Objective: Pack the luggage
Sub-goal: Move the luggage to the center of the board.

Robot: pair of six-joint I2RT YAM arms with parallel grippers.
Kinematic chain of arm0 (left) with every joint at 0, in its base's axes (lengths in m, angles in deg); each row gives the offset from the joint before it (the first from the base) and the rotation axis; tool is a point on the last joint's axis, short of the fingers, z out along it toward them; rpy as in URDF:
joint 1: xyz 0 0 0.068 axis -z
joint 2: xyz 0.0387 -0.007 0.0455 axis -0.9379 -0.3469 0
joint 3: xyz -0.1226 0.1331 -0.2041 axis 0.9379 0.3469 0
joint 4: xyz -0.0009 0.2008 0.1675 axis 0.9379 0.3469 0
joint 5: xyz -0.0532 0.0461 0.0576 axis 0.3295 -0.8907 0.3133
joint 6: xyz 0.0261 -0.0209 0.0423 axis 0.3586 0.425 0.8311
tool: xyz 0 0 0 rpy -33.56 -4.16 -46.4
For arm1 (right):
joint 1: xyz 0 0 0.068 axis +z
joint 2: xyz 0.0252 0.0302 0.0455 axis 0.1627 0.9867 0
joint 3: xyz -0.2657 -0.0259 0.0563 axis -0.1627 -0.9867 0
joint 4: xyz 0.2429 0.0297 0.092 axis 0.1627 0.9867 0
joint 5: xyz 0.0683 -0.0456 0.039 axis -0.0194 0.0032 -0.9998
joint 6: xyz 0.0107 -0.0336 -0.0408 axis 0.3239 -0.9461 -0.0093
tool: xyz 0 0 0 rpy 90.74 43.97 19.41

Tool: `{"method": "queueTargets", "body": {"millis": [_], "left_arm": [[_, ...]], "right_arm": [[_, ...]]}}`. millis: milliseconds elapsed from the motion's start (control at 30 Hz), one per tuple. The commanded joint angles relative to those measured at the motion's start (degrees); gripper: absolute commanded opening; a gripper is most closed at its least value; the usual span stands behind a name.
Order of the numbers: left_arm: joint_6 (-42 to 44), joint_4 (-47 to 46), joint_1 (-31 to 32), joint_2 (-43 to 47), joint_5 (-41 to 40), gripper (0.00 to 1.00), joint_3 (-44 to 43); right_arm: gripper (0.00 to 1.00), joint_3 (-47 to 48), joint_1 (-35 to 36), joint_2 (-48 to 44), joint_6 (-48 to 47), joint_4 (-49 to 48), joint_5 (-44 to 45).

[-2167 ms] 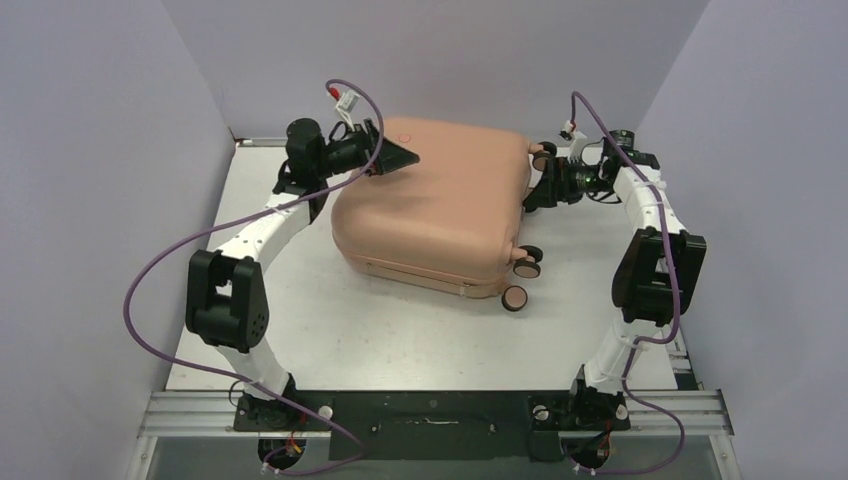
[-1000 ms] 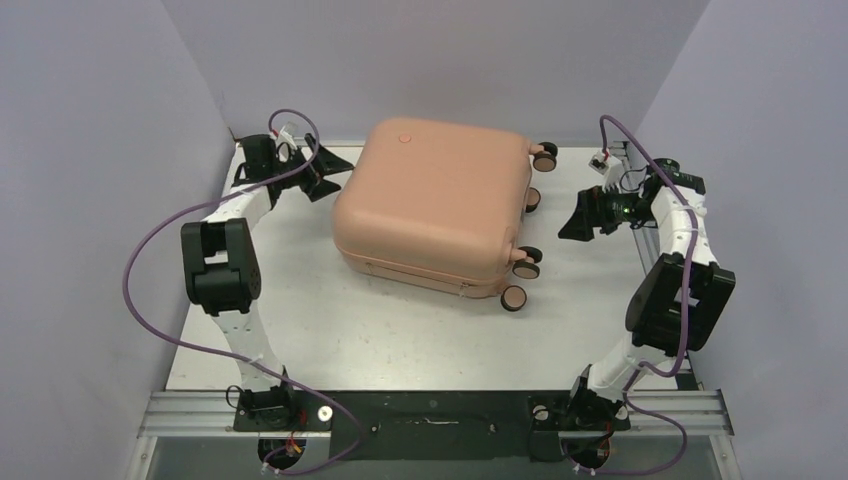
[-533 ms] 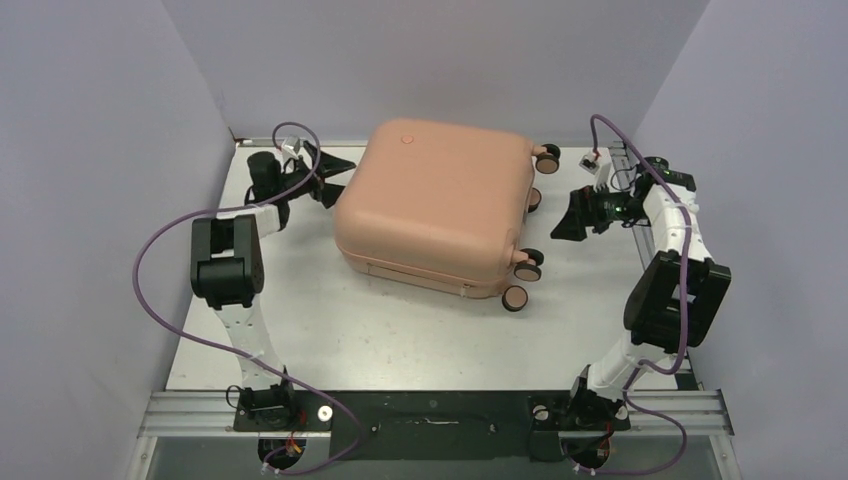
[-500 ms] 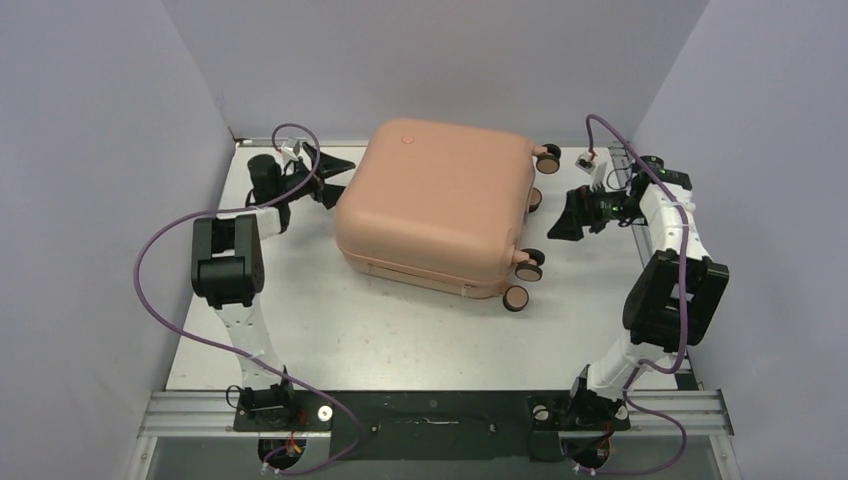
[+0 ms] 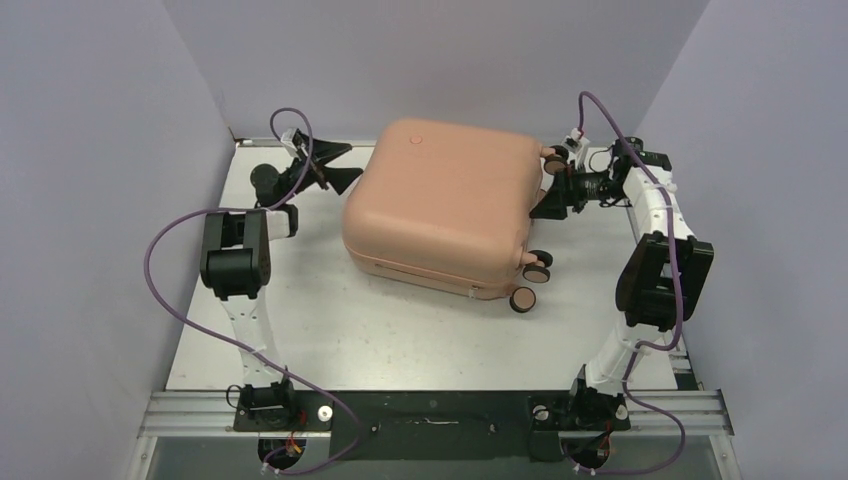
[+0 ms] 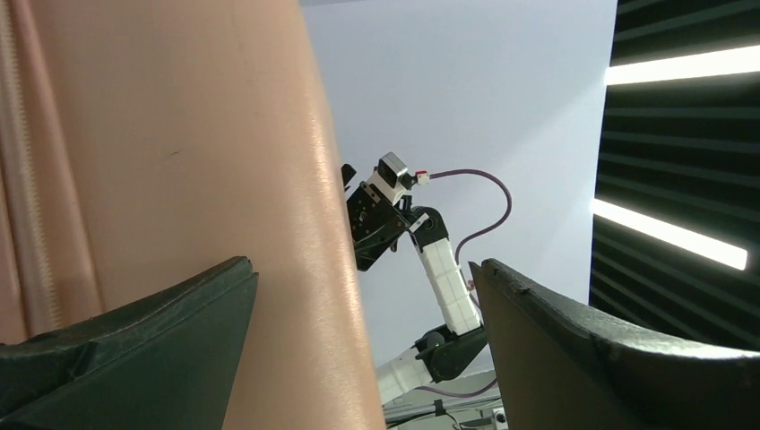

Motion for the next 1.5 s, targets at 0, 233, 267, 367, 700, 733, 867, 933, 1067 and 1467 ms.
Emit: {"method": "queueTargets", "body": {"millis": [0, 233, 267, 367, 700, 733, 867, 933, 1067, 1467], "left_arm": [[-1.11, -3.93, 6.73, 5.18, 6.17, 0.96, -1.98], [-2.57, -8.21, 7.63, 3.63, 5.04, 0.96, -1.8], [-1.81, -8.08, 7.04, 4.03, 4.8, 0.96, -1.71], [7.76, -0.02, 4.79, 7.67, 4.51, 0.96, -0.65], [64.81, 61.32, 3.93, 24.99, -7.47, 0.96, -6.98], [66.17, 62.93, 3.93, 25.94, -8.35, 0.96, -7.07], [72.55, 68.4, 4.3, 31.04, -12.86, 0.96, -6.41], [76.27, 71.34, 4.96, 33.78, -15.23, 0.96, -6.04], [85.06, 80.2, 7.22, 37.55, -20.29, 0.96, -6.71], [95.35, 90.37, 9.69, 39.29, -26.85, 0.96, -7.21]], "right_arm": [[0.9, 2.7, 3.32, -0.87, 5.15, -7.03, -8.47], [0.9, -2.89, 4.23, -4.09, 18.23, -23.52, -6.69], [0.9, -1.73, 4.28, -4.0, 15.38, -20.32, -6.14], [0.9, 2.22, 4.36, -5.67, 1.14, -5.96, -0.45], [0.9, -9.3, 0.92, -26.78, -14.89, 9.72, 17.7], [0.9, -9.15, -1.4, -27.6, -17.94, 13.08, 16.69], [0.9, -10.52, -5.41, -31.63, -22.12, 19.04, 19.27], [0.9, -14.64, -1.77, -35.43, -23.64, 19.07, 22.55], [0.9, -19.36, 5.63, -38.68, -22.76, 18.44, 23.37], [0.9, -37.56, 27.08, -43.93, 8.52, -24.08, 52.75]]}}
